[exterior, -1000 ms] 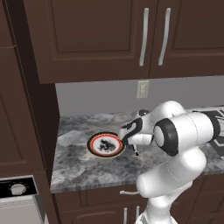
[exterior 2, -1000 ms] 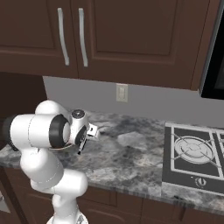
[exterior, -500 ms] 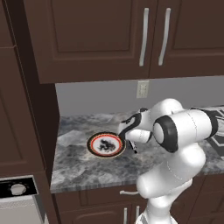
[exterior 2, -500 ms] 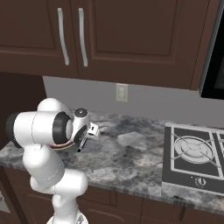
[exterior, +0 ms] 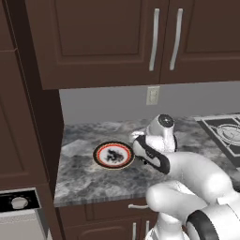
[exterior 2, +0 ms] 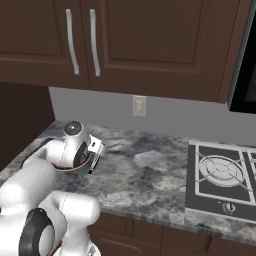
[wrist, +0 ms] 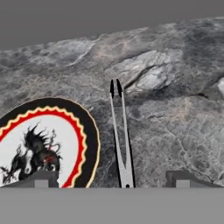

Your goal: Pick up the tongs from the counter and place them near the plate next to the oven.

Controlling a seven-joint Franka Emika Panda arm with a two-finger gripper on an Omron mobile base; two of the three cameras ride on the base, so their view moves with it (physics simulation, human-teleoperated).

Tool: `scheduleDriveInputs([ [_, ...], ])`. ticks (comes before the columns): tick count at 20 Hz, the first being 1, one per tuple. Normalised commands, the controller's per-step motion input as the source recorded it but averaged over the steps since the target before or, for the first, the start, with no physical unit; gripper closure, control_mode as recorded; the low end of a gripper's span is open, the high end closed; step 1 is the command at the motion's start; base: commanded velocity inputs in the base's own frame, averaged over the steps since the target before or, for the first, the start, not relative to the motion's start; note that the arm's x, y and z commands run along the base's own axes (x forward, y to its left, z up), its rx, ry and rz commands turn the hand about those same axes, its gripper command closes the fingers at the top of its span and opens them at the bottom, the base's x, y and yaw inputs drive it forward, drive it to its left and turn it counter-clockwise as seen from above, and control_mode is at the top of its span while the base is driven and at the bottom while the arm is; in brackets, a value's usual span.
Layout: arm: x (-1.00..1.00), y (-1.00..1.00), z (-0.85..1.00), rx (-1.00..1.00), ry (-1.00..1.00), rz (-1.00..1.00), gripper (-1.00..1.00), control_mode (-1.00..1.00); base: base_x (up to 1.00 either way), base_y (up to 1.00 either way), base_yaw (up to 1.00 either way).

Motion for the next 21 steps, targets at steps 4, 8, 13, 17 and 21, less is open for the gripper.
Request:
scheduleDriveInputs([
  [4, -1.0, 0.14, 1.0, 0.0, -0.1, -0.08, -1.0, -1.0, 0.0, 0.0, 0.0],
  [8, -1.0, 0.23, 1.0, 0.0, -0.15, -0.08, -1.0, -1.0, 0.0, 0.0, 0.0],
  [13, -1.0, 0.27, 1.0, 0.0, -0.09, -0.06, -1.0, -1.0, 0.0, 0.0, 0.0],
  [17, -1.0, 0.3, 1.0, 0.02, -0.07, -0.05, -1.0, -1.0, 0.0, 0.0, 0.0],
  [21, -1.0, 0.36, 1.0, 0.01, -0.09, -0.03, -1.0, -1.0, 0.0, 0.0, 0.0],
])
